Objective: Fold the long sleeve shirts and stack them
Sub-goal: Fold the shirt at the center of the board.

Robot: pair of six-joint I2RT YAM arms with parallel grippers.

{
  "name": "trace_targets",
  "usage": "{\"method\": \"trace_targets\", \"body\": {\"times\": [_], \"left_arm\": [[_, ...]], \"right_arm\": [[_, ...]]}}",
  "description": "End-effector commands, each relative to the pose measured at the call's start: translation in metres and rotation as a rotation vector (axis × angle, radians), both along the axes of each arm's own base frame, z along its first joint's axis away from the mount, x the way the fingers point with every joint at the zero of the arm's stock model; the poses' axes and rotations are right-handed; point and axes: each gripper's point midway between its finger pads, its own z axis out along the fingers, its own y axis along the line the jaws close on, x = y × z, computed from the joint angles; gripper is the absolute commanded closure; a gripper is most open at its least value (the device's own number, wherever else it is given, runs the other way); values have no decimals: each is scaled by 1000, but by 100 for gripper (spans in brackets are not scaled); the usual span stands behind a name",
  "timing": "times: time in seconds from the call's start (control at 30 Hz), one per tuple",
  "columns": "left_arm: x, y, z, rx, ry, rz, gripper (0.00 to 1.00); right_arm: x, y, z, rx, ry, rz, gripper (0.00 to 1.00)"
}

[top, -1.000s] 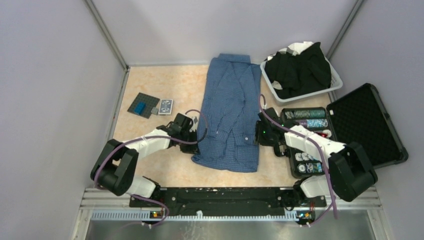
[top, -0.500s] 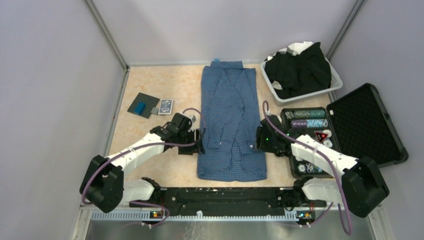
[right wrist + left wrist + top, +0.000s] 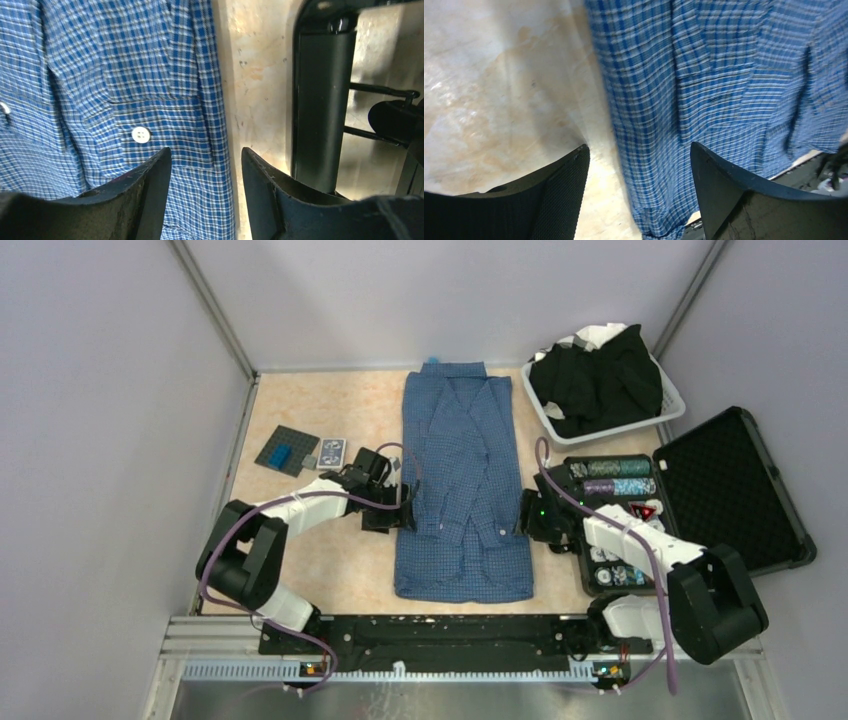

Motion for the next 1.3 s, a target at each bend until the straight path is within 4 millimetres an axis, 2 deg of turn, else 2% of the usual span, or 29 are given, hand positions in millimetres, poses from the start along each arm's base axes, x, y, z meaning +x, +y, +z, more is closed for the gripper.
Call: {"method": "trace_targets", "body": {"times": [0.0, 0.13, 0.33, 0.53, 0.63, 0.67, 0.7, 0.77, 0.83, 0.97, 1.1, 1.27], "left_arm": [[10, -11, -3, -49, -31, -40, 21], [4, -14, -11, -73, -3, -40, 24], [-10, -20, -22, -73, 45, -43, 39], [-25, -29, -29, -97, 98, -53, 51], [-31, -29, -29, -98, 115, -55, 67], [-32, -28, -29, -94, 121, -54, 78], [-35, -27, -28, -92, 126, -54, 84], [-42, -23, -24, -91, 138, -58, 92], [-54, -20, -17, -98, 154, -68, 99], [-70, -11, 2, -116, 142, -78, 100], [-64, -16, 28, -178, 118, -76, 100], [-52, -29, 50, -246, 102, -83, 100]], "right_arm": [[2, 0, -10, 1, -9, 0, 48], [-1, -2, -18, -6, 2, 1, 50], [-4, 14, -18, 21, -2, 29, 57], [-9, 21, -17, 36, 3, 38, 75], [-12, 25, -14, 43, 0, 49, 84], [-14, 26, -12, 46, -1, 53, 88], [-15, 28, -11, 49, -1, 58, 92], [-22, 31, -8, 63, 7, 71, 100], [-34, 35, -4, 78, 25, 93, 100], [-45, 39, 19, 128, 3, 102, 100], [-31, 42, 51, 131, -60, 99, 100], [-16, 56, 64, 140, -79, 136, 100]]}}
